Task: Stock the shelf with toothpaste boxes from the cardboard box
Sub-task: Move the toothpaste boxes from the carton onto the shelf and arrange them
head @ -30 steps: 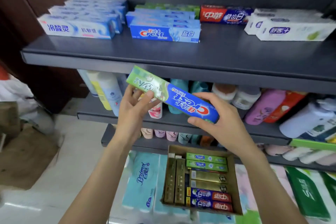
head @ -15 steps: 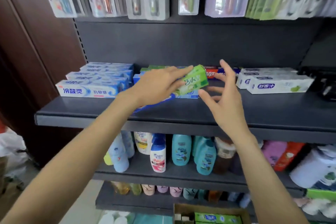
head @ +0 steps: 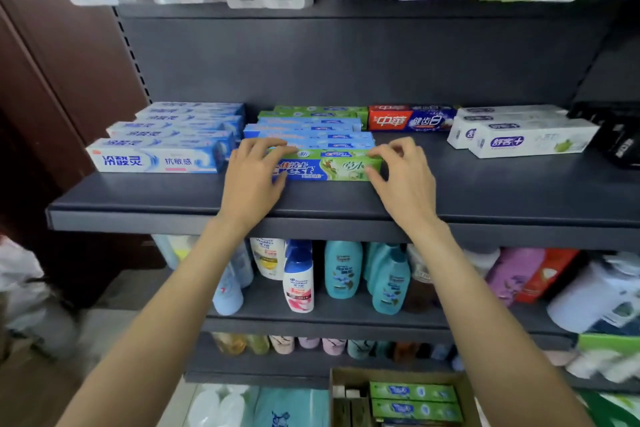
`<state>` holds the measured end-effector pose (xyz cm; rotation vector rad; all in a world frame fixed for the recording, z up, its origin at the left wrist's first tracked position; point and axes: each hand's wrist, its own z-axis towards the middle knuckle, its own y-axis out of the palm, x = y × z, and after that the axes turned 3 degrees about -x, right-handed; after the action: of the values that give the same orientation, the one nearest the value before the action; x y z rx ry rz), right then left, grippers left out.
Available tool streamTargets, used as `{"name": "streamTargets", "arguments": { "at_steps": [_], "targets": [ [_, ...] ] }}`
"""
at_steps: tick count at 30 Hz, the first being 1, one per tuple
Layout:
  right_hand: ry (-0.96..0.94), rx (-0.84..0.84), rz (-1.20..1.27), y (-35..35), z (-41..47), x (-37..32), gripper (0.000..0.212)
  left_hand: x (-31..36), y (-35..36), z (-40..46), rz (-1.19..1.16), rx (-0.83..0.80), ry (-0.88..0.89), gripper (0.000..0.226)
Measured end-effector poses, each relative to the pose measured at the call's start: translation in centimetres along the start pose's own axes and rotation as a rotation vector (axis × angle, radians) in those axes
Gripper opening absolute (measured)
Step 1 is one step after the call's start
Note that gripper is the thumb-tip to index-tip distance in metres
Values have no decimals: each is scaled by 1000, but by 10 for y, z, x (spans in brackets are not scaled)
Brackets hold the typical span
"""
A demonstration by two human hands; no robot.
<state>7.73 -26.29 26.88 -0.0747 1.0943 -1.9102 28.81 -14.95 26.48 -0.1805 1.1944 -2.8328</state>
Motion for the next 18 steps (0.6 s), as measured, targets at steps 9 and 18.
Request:
{"name": "streamTargets", "arguments": {
  "at_steps": [9, 18],
  "targets": [
    [-214, 3, 295, -18, -158, 14, 20, 93, -19, -124, -458, -68, 49, 21],
    [353, -878, 195, 62, -323, 111, 26, 125, 113, -280, -618, -895, -649, 31]
  ]
}}
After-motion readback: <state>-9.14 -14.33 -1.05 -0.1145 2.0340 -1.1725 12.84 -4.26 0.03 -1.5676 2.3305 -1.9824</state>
